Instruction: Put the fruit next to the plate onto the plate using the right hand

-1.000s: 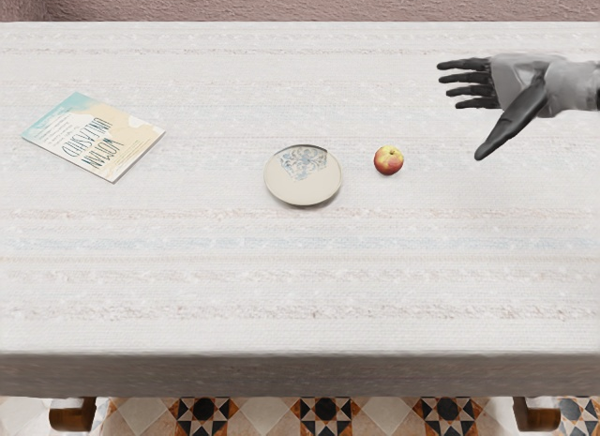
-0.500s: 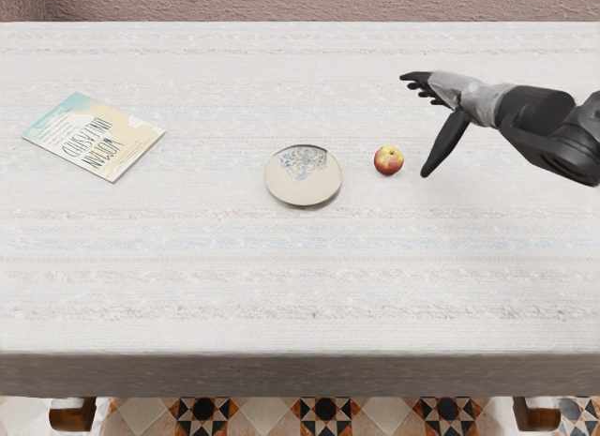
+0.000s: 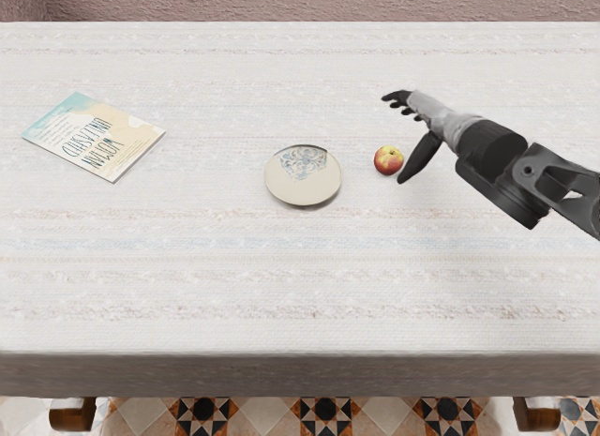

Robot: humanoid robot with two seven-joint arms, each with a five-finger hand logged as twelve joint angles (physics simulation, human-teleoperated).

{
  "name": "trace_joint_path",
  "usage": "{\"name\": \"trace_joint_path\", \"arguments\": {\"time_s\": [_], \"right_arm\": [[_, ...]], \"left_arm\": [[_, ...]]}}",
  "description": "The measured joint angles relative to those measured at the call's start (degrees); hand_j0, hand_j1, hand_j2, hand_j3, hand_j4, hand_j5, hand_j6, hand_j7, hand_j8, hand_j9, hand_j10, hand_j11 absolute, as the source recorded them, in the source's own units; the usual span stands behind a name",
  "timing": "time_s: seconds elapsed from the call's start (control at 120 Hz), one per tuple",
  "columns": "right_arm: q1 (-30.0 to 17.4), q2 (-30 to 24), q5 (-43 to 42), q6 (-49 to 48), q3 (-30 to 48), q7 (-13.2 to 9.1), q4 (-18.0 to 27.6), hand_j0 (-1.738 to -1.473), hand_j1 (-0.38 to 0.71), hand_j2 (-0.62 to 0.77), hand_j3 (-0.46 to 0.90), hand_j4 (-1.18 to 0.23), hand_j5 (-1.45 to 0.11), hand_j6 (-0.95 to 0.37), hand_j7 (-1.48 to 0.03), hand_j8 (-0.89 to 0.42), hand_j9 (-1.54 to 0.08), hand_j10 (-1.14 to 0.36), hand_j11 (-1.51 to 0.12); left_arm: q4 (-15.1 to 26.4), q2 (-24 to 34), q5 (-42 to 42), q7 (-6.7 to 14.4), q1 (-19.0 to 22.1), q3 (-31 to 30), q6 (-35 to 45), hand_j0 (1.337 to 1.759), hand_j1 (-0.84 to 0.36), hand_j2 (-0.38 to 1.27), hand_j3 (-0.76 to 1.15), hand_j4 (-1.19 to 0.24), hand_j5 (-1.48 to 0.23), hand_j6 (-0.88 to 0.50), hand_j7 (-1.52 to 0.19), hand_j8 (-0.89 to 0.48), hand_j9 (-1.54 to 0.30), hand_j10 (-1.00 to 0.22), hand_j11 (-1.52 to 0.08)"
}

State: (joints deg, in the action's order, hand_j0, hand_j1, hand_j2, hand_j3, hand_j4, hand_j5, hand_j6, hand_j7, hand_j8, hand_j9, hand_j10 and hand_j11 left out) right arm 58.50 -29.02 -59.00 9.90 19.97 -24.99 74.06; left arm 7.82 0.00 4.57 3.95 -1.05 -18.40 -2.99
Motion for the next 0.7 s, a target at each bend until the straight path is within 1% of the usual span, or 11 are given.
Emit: {"name": "trace_joint_path", "arguments": {"time_s": [0.233,0.517,0.7], "right_arm": [[-0.1,2.8,-0.7,2.6,-3.3,0.2,-3.0,-1.658,-0.04,-0.05,0.0,-0.26,-0.34,-0.26,-0.34,-0.26,-0.34,-0.26,-0.34],[0.0,8.3,-1.7,4.3,-4.7,0.4,-10.8,-1.658,0.02,-0.06,0.0,-0.31,-0.4,-0.31,-0.4,-0.31,-0.4,-0.31,-0.4],[0.4,11.2,-1.7,4.3,-5.5,1.4,-16.3,-1.658,0.04,-0.06,0.0,-0.33,-0.42,-0.33,-0.42,-0.33,-0.42,-0.32,-0.42]], "left_arm": [[0.0,0.0,0.0,0.0,0.0,0.0,0.0,1.658,0.06,0.05,0.0,-0.24,-0.32,-0.24,-0.32,-0.24,-0.32,-0.24,-0.32],[0.0,0.0,0.0,0.0,0.0,0.0,0.0,1.658,0.06,0.05,0.0,-0.24,-0.32,-0.24,-0.32,-0.24,-0.32,-0.24,-0.32],[0.0,0.0,0.0,0.0,0.0,0.0,0.0,1.658,0.06,0.05,0.0,-0.24,-0.32,-0.24,-0.32,-0.24,-0.32,-0.24,-0.32]]}}
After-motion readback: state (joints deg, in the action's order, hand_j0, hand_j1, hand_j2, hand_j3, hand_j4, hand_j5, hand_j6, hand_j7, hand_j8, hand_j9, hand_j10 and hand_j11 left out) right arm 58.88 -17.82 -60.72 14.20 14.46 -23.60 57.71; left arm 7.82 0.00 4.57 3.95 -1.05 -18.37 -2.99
